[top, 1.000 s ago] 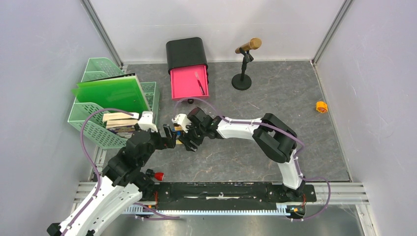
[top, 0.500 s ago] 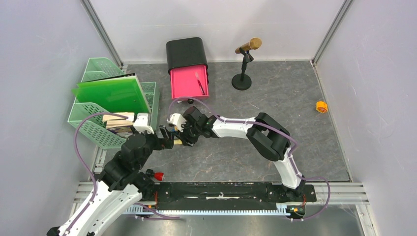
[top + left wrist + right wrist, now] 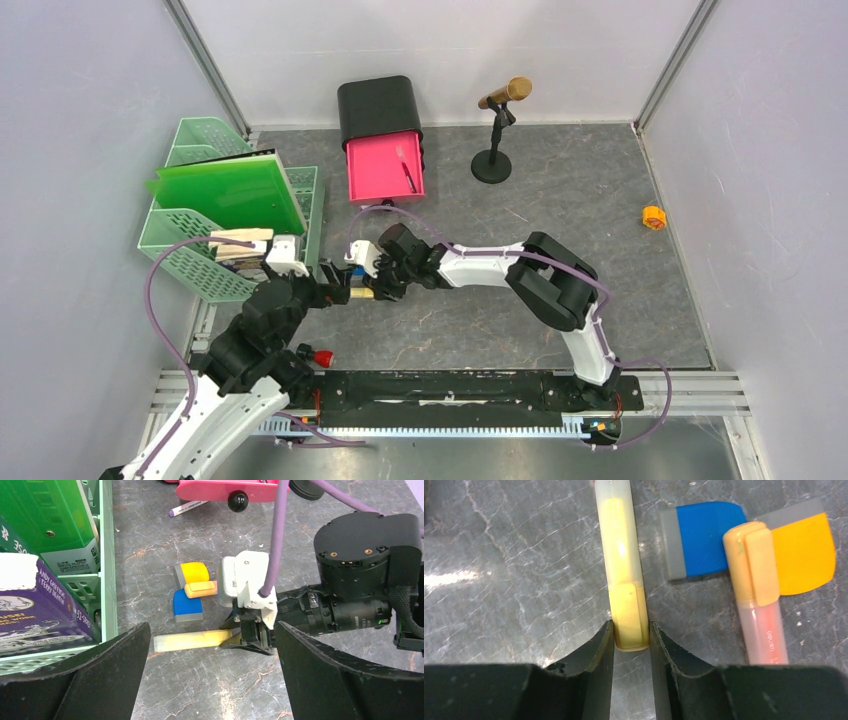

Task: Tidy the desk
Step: Pick up the stationery from the center of the board, then place the stationery in the drawer.

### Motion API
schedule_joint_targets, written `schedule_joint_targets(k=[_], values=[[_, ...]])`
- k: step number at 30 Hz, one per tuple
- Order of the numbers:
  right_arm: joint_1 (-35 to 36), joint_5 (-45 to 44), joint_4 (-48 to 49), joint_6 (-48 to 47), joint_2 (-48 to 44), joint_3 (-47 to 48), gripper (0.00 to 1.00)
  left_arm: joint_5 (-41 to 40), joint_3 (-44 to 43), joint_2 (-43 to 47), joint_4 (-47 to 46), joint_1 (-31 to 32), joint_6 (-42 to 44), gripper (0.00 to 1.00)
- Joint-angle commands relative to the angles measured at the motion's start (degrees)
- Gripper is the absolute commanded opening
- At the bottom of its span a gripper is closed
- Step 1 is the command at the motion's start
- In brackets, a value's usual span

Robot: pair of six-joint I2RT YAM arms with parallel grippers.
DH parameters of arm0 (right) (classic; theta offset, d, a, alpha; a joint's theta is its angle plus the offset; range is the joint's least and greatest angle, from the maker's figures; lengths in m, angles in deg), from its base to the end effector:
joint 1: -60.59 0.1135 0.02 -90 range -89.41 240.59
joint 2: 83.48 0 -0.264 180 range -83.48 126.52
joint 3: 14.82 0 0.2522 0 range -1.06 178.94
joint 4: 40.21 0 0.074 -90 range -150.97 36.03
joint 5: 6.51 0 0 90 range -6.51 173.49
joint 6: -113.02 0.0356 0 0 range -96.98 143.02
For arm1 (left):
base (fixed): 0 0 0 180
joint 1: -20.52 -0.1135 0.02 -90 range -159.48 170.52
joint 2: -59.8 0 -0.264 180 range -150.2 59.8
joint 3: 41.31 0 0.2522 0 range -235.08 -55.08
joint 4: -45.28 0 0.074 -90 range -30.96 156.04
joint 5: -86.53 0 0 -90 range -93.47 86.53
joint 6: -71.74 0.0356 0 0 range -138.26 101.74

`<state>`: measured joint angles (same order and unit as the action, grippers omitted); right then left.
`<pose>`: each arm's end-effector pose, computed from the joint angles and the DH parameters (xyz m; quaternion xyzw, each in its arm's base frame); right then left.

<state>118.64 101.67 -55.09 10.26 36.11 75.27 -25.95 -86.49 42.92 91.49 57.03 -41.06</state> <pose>0.2271 0.3851 0.1435 -0.5773 0.7064 0.2818 0.2972 0.0814 -0.0433 0.2768 -0.0192 0.8011 -0.1486 0.5795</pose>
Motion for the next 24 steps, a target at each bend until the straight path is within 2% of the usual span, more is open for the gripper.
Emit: schedule_joint_targets(k=[1, 11, 16, 20, 23, 24], values=[[0.58, 3.45, -2.84, -1.25, -2.70, -4.02, 0.23, -1.27, -0.24, -1.45, -2.39, 0.41, 2.07, 1.00], [0.28, 1.45, -2.03, -0.33, -11.84, -16.07, 0.15, -1.07, -0.20, -2.28, -2.47, 0.49, 2.22, 1.00], [-2.62, 0.37, -1.78, 1.28, -17.99, -25.32, 0.11, -1.12, -0.15, -2.33, -2.39, 0.58, 2.15, 1.00], [-6.16, -0.10, -1.32, 1.99, -23.87, -32.12, 0.15, -1.01, -0.22, -2.33, -2.39, 0.73, 2.15, 1.00], [-7.22, -1.24, -1.42, 1.77, -27.19, -34.28, 0.22, -0.99, -0.10, -2.43, -2.48, 0.75, 2.15, 1.00], [-7.41, -1.91, -1.51, 1.97, -27.70, -34.32, 0.27, -0.99, -0.13, -2.52, -2.49, 0.75, 2.16, 1.00]])
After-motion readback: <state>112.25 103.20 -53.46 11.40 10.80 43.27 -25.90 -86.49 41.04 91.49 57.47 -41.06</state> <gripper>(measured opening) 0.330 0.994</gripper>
